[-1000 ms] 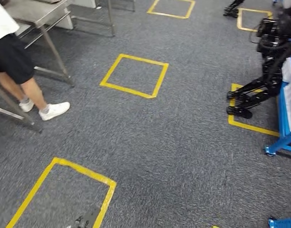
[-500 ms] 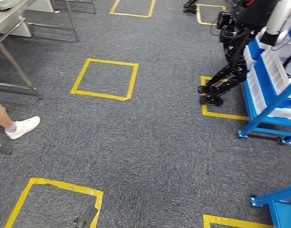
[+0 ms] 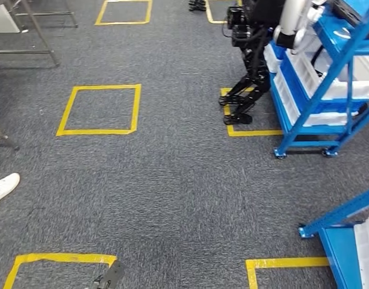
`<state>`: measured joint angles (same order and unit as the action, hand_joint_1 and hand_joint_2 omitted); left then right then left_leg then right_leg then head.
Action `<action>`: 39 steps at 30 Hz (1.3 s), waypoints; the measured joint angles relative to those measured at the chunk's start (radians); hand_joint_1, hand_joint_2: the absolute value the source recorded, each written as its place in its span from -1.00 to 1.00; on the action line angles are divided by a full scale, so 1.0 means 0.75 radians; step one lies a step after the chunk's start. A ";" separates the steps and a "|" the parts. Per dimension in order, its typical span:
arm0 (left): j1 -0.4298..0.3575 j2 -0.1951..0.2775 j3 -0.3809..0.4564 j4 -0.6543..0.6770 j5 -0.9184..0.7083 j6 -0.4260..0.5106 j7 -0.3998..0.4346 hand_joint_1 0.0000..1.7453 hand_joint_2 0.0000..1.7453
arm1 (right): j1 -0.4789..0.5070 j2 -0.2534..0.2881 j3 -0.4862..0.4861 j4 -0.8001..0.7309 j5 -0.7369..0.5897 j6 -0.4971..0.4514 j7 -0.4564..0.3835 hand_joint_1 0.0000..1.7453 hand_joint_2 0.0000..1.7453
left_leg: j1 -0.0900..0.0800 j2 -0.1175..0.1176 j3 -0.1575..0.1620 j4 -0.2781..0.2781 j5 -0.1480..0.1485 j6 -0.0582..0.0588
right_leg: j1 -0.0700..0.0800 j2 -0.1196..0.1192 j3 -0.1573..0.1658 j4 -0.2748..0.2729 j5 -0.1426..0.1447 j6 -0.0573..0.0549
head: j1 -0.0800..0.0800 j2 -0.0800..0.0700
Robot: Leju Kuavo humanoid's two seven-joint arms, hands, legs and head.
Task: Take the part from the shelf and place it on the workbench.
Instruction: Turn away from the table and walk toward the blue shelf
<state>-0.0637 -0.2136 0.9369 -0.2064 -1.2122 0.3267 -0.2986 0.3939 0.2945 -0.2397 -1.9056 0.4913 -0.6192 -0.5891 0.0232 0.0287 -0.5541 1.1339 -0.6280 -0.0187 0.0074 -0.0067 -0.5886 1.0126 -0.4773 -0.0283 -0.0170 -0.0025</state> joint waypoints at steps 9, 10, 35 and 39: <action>0.013 0.001 0.024 0.000 0.001 0.006 0.003 -1.00 -1.00 | -0.059 0.059 -0.237 0.237 0.029 0.149 -0.001 -1.00 -1.00 | 0.000 -0.143 -0.030 -0.121 0.170 0.023 | -0.001 0.163 0.032 0.009 -0.031 0.012 | -0.001 0.000; 0.012 0.001 0.027 0.000 0.000 0.008 0.003 -1.00 -1.00 | -0.068 0.062 -0.261 0.271 0.033 0.157 -0.001 -1.00 -1.00 | -0.001 -0.148 -0.025 -0.130 0.165 0.026 | -0.004 0.179 0.027 0.009 -0.030 0.020 | 0.000 0.000; 0.008 -0.003 0.058 0.000 -0.006 0.019 0.007 -1.00 -1.00 | -0.437 -0.009 -0.869 1.359 0.333 0.280 -0.097 -1.00 -1.00 | -0.010 -0.028 -0.141 0.188 0.005 0.012 | -0.005 0.085 0.016 0.006 -0.014 -0.006 | -0.002 0.000; 0.006 -0.002 0.066 0.000 -0.009 0.024 0.007 -1.00 -1.00 | -0.492 -0.068 -0.972 1.622 0.376 0.233 -0.047 -1.00 -1.00 | -0.006 -0.121 -0.039 -0.108 0.169 0.032 | -0.004 0.155 0.027 0.010 -0.027 0.008 | 0.000 0.000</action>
<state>-0.0594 -0.2152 0.9861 -0.2064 -1.2190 0.3448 -0.2935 0.0249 0.2433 -0.9689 -0.6888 0.7730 -0.4448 -0.6243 0.0188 -0.0619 -0.5830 1.0526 -0.5009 0.0050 0.0042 0.1097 -0.5682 1.0202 -0.4972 -0.0222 -0.0166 -0.0024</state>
